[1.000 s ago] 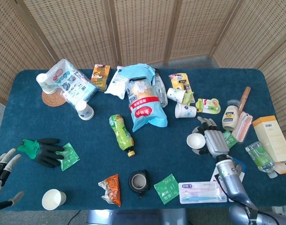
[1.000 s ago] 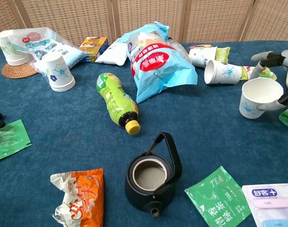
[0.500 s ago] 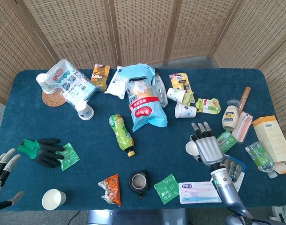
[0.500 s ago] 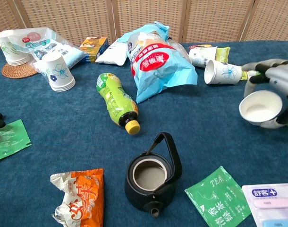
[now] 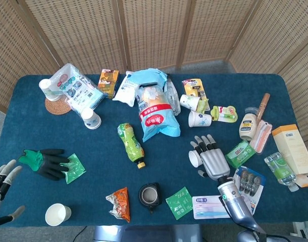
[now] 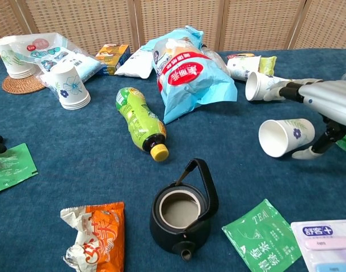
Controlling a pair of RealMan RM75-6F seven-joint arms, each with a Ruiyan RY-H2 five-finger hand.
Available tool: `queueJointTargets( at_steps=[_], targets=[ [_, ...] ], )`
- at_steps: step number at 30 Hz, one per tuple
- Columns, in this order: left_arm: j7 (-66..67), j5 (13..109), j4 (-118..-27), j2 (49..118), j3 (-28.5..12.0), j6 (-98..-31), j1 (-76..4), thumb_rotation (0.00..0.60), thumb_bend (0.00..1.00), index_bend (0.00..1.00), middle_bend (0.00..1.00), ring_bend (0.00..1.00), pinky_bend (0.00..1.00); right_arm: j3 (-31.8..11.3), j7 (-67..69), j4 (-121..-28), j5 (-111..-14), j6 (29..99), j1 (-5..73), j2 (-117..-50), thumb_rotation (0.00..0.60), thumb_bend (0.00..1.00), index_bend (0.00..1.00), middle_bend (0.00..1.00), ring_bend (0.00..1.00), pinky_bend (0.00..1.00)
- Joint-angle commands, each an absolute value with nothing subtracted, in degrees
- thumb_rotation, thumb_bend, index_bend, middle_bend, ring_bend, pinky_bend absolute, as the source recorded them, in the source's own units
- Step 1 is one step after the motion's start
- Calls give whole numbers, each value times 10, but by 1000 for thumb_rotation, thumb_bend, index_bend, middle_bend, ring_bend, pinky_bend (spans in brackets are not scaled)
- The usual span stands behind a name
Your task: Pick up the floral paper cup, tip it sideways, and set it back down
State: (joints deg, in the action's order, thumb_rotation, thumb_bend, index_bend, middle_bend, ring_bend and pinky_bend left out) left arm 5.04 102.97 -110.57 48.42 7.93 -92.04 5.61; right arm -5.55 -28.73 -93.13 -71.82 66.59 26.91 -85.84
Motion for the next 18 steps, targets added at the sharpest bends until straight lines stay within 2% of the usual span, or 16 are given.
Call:
queueJointTargets(
  at_steps=[1,10,18],
  targets=[
    [51,1030,-1106,485,80,-920,56,600,240,0,0,0,0,-59,-279,-936,-709,657,271,-849,600,97,124,0,0,0],
    [58,1029,-1108,487,80,-915,55,600,242,0,0,0,0,-84,-196,-891,-659,578,296,-828,600,88,187,0,0,0],
    [59,1028,-1108,487,80,-915,55,600,241,0,0,0,0,-102,-139,-845,-633,544,311,-839,600,84,240,0,0,0]
  ],
)
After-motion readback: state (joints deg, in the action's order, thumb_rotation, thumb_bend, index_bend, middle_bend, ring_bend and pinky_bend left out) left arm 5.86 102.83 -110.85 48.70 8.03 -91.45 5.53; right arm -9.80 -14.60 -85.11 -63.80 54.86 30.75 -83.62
